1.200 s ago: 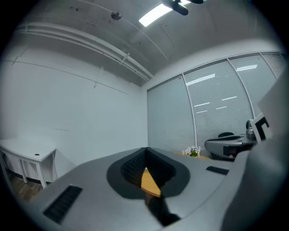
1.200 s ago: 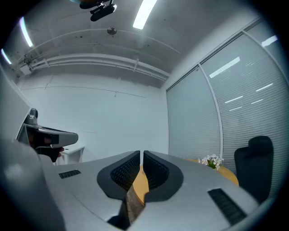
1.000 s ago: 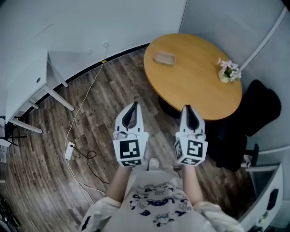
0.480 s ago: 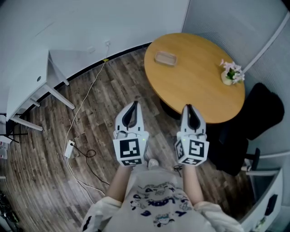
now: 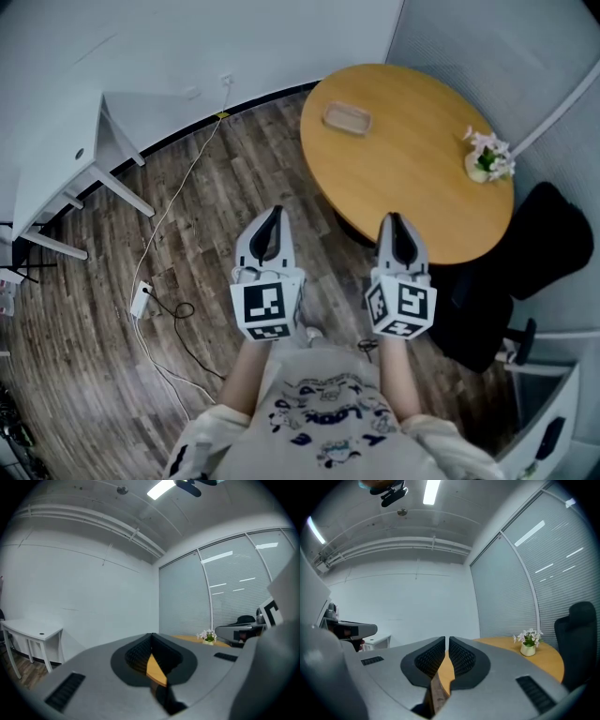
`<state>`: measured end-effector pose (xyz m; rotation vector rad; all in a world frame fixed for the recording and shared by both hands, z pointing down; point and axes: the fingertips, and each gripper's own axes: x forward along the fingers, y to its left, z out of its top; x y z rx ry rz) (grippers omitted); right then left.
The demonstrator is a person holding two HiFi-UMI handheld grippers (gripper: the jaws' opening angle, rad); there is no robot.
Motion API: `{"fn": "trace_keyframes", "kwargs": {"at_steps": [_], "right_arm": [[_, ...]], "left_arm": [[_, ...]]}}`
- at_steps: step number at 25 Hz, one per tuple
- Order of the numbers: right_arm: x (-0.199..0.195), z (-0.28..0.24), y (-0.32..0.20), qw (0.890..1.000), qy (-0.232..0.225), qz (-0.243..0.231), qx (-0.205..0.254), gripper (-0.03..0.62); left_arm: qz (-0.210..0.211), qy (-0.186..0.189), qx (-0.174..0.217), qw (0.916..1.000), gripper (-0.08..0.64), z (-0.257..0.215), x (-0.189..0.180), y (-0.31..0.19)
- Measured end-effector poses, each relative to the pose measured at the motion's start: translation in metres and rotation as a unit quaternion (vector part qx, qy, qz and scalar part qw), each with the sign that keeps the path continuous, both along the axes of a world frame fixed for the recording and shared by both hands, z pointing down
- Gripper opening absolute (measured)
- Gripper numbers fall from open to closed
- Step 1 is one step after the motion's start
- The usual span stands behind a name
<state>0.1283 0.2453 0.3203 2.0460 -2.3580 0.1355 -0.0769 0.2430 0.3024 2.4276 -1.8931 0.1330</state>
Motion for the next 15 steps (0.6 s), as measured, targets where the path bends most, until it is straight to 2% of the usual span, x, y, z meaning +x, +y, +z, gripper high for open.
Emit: {"fn": "trace_keyframes", "kwargs": {"at_steps": [9,15], "right_arm": [[0.006,0.016,-0.06,1.0,-0.015,0.015,-0.016,0.026],[0.001,0.023,-0.119,0.999,-0.014,0.028,-0.026,0.026]], "left_arm": [[0.008,0.004,-0.012,0.9999,0.003,0.015,0.001,-0.063],[0.027,0.008,-0.02,0.9994,0.003,0.022,-0.001,-0.13]]}}
